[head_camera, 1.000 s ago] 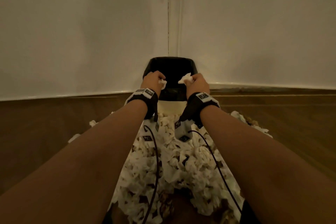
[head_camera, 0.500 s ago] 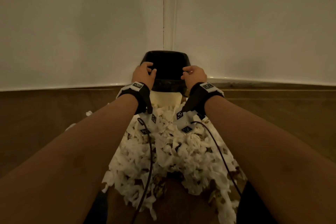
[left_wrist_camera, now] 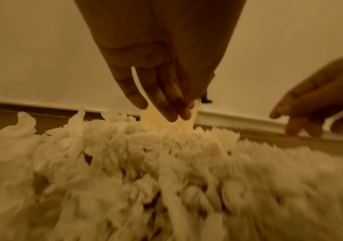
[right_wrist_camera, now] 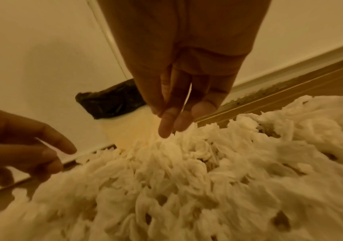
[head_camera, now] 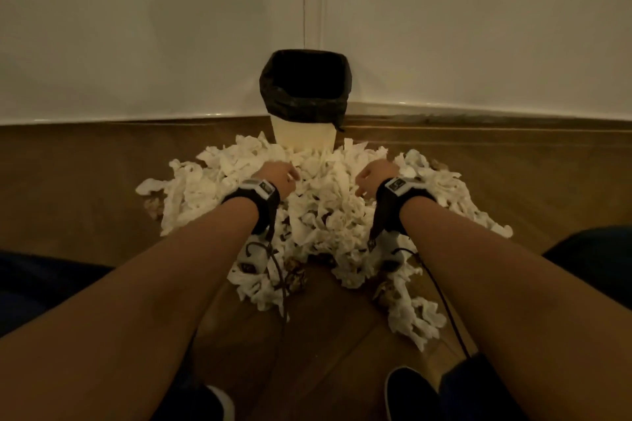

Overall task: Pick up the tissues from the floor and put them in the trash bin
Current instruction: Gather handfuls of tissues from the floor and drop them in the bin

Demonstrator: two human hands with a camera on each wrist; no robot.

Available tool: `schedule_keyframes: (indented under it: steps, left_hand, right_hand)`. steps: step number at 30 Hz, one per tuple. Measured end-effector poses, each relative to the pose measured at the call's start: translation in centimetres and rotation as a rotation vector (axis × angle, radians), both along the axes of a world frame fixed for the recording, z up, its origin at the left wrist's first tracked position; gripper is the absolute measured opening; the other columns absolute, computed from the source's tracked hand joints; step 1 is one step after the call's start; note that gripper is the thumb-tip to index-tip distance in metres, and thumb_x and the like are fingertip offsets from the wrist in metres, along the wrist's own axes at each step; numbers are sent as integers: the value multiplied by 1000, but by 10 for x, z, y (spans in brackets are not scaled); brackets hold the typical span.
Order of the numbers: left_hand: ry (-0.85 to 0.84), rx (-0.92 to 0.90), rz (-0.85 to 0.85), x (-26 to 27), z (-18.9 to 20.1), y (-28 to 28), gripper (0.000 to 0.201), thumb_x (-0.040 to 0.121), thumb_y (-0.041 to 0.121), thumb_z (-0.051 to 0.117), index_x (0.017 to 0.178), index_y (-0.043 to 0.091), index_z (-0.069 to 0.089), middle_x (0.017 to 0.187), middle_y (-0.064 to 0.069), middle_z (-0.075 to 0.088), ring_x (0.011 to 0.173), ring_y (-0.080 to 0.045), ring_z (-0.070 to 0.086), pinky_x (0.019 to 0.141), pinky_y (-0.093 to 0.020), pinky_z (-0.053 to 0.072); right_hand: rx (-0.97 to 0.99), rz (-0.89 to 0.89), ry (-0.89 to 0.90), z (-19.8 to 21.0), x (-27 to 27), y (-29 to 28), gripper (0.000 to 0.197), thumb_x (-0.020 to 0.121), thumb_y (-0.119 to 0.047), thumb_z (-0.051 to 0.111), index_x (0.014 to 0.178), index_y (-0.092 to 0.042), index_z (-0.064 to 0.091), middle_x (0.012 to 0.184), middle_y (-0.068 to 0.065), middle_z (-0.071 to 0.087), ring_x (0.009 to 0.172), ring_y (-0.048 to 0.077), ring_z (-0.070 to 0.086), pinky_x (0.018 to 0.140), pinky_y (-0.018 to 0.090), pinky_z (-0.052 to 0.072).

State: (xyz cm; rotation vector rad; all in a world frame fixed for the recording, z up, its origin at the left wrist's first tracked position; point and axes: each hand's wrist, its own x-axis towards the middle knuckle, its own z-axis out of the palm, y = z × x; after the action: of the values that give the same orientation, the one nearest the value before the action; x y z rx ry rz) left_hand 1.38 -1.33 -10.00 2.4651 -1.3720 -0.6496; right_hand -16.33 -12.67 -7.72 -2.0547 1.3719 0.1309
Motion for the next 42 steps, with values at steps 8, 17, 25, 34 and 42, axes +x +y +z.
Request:
schedule_keyframes:
  steps: [8,17,25,34,42]
  left_hand:
    - [-261,357,-385,-56,-45,19,15,89,31,59,100,34,68,138,-4,39,125,-30,39,101,-43,39]
    - [-185,508,-434,-56,-74,21,51,92,23,53,139,12,39,142,-13,36,127,-31,41,104,-41,39]
    - [-16,271,-168,-35,-56,7,32,90,25,60,117,8,60,123,-12,59,114,-25,54,94,-29,42]
    - [133,65,82,-22,-36,6,35,95,18,45,122,-2,54,127,-21,53,114,-35,51,94,-37,40]
    - [284,-109,252,-18,14,10,38,96,10,40,133,1,38,131,-22,48,117,-37,49,97,-38,41]
  right_hand:
    - [-158,137,172,-24,2,-1,23,89,-13,57,108,-6,68,114,12,64,104,30,60,90,37,52]
    - [24,407,318,-71,9,-3,29,90,-26,61,118,-31,64,155,5,16,140,32,22,110,39,28]
    - [-42,390,395,-81,6,-9,53,90,-24,60,139,-10,44,142,12,43,127,29,45,104,35,41]
    - [296,-290,-331,-56,5,-14,44,88,-4,54,132,-7,49,125,18,57,99,31,63,87,40,54]
    - [480,-516,-811,4,3,2,30,90,1,51,120,1,51,90,4,56,75,11,59,73,23,54]
